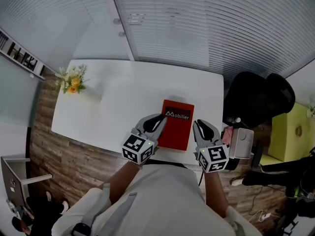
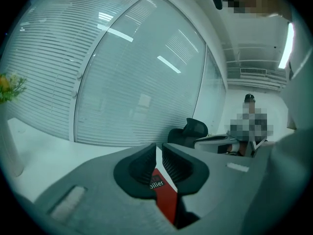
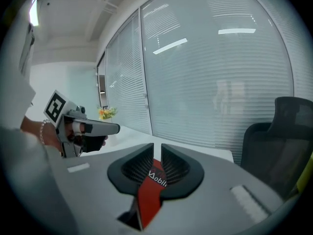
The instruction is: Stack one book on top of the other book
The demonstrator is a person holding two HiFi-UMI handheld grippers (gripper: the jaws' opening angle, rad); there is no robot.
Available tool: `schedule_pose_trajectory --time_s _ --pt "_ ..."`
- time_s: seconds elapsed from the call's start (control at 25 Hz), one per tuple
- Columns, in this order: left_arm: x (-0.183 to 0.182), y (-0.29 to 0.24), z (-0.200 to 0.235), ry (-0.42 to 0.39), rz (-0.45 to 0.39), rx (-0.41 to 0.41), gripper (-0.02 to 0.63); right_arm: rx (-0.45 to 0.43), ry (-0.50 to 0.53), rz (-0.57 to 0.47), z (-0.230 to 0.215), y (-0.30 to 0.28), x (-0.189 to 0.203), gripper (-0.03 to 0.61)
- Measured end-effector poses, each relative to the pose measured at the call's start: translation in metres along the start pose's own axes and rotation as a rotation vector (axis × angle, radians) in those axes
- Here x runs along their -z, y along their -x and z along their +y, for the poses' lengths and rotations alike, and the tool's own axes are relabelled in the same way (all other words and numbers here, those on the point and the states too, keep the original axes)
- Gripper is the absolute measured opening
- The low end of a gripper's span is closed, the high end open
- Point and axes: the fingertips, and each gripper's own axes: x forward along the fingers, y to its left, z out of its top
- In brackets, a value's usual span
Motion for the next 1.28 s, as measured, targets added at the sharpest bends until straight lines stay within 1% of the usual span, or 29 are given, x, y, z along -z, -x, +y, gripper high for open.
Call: schedule_pose_trajectory --time_s 0.28,0.44,0.6,0.76,0.92,1.28 --pt "-0.044 0.02 -0.018 -0.023 -0.083 0.023 0.026 -0.023 0.039 -0.066 0.016 0.021 -0.046 0.035" --pt "-0.068 0.031 -0.029 -0.057 -0.131 0.026 0.023 -0.038 0.085 -0.111 0.026 0.035 -0.077 0.028" --pt "-0.087 0.039 -0.04 -0.077 -0.164 0.039 0.021 -0.05 0.141 -0.135 0.037 0.047 -0.1 0.025" --pt "-0.109 0.048 -0.052 -0.096 -0.188 0.046 0.01 -0.055 0.151 -0.158 0.044 0.057 -0.117 0.021" --pt "-0.119 0.053 -0.058 -0.126 -0.211 0.043 0.006 -0.06 0.153 -0.172 0.05 0.067 -0.13 0.017" --pt "-0.125 0.053 -0.065 -0.138 -0.214 0.059 0.006 -0.063 0.154 -0.19 0.052 0.074 -0.14 0.008"
